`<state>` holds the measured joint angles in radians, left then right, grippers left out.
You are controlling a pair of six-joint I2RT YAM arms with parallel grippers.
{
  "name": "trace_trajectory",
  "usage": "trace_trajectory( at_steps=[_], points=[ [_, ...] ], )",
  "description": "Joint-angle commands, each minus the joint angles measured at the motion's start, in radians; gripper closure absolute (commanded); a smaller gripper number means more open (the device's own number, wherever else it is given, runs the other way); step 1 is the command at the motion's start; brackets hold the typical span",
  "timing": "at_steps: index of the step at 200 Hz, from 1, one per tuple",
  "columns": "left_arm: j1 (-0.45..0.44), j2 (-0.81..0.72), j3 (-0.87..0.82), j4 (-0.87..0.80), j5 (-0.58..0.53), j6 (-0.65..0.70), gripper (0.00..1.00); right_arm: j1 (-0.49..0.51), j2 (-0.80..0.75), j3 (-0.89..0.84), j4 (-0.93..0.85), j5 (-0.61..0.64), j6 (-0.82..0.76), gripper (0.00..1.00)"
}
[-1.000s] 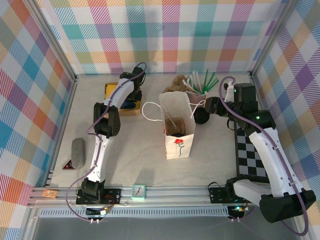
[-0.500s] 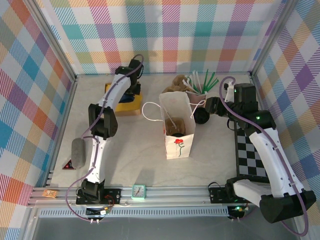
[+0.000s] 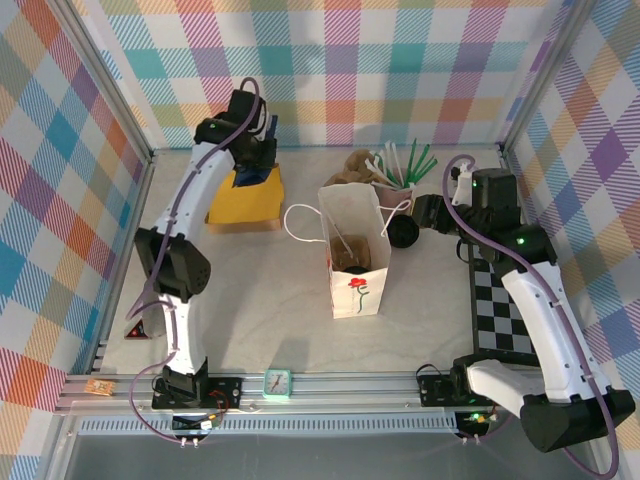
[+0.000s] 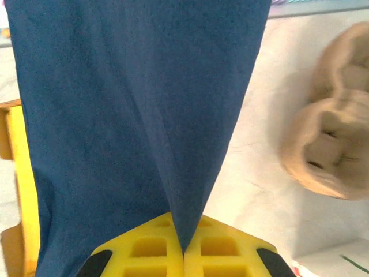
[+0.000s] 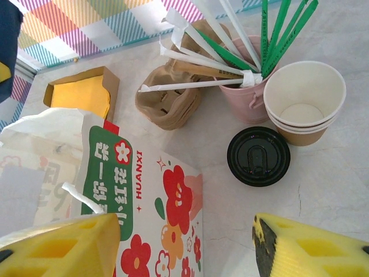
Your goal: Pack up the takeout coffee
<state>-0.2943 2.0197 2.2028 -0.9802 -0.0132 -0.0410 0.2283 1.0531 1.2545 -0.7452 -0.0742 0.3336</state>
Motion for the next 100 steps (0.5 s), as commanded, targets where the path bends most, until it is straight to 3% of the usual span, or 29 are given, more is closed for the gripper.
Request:
trace_trajectory(
  at_steps=[1,46,100],
  points=[
    [-0.007,-0.127,-0.083,0.175,0.173,-0.033,0.94,-0.004,-0.024,-0.003,-0.002,-0.025,0.012,0.37],
    [-0.015,-0.314,-0.301,0.521,0.445,-0.17,0.94,-0.003,-0.042,-0.01,-0.002,-0.037,0.024,0.38],
    [-0.076,-0.429,-0.463,0.87,0.558,-0.286,0.93,-0.003,-0.074,-0.02,-0.009,-0.042,0.028,0.39]
  ],
)
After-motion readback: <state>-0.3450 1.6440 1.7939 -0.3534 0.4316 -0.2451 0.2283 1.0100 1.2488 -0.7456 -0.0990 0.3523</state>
